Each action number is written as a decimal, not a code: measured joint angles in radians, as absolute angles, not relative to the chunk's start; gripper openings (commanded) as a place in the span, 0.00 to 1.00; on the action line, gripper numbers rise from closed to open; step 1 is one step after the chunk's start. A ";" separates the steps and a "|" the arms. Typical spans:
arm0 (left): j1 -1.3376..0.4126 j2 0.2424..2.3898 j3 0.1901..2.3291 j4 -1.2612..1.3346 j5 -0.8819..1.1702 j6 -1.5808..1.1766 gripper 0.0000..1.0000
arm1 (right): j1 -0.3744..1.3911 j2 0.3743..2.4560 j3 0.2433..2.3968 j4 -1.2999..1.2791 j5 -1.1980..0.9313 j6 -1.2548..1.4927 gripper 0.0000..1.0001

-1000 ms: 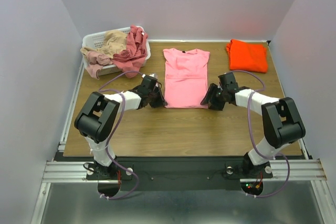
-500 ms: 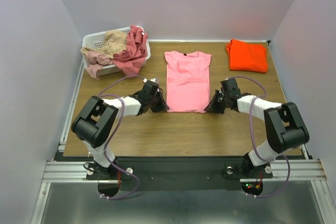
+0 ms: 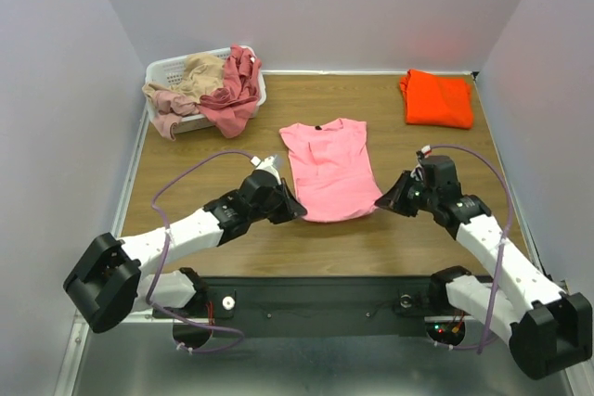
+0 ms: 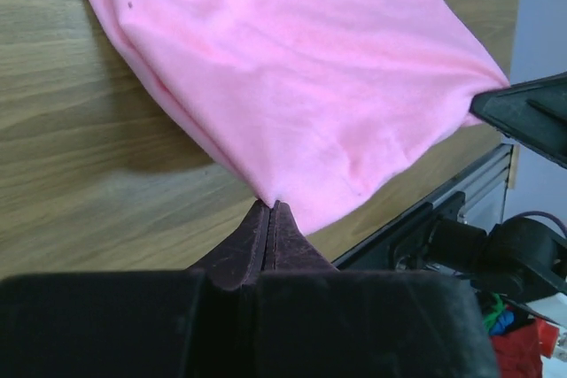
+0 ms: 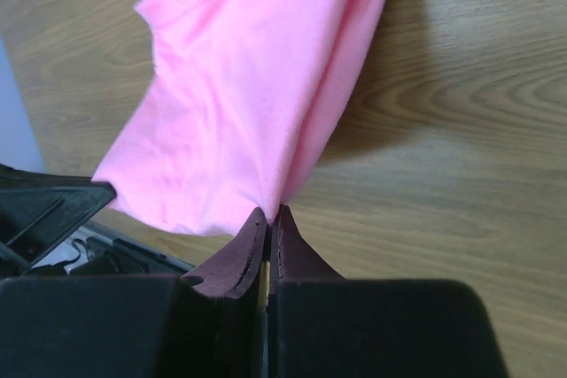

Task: Fold and stack the t-shirts
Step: Fold the tshirt, then neatly place the folded tshirt to the corner

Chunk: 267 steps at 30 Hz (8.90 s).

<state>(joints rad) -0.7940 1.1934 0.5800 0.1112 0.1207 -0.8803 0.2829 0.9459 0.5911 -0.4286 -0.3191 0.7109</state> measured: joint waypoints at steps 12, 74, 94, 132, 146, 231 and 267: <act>-0.768 1.198 0.826 -0.075 -0.003 -0.828 0.00 | 0.283 1.108 0.899 -0.530 -0.184 0.710 0.01; -0.384 1.791 1.282 -0.172 0.207 -0.488 0.98 | 0.193 1.922 1.472 -0.511 -0.159 0.352 0.98; -0.398 1.076 0.556 -0.092 0.127 -0.660 0.98 | 0.249 2.051 1.476 -0.450 -0.197 0.311 0.55; -0.397 0.939 0.591 -0.285 -0.091 -0.754 0.98 | 0.238 2.147 1.882 -0.472 0.473 -0.122 0.00; -0.397 1.016 0.607 -0.285 -0.115 -0.749 0.98 | 0.121 2.254 2.123 -0.482 0.515 -0.085 0.00; -0.397 1.345 0.655 -0.155 -0.014 -0.732 0.98 | -0.265 2.486 2.322 -0.508 0.222 0.278 1.00; -0.397 1.374 0.664 -0.118 0.034 -0.723 0.98 | -0.417 2.259 2.117 -0.529 0.017 0.322 0.99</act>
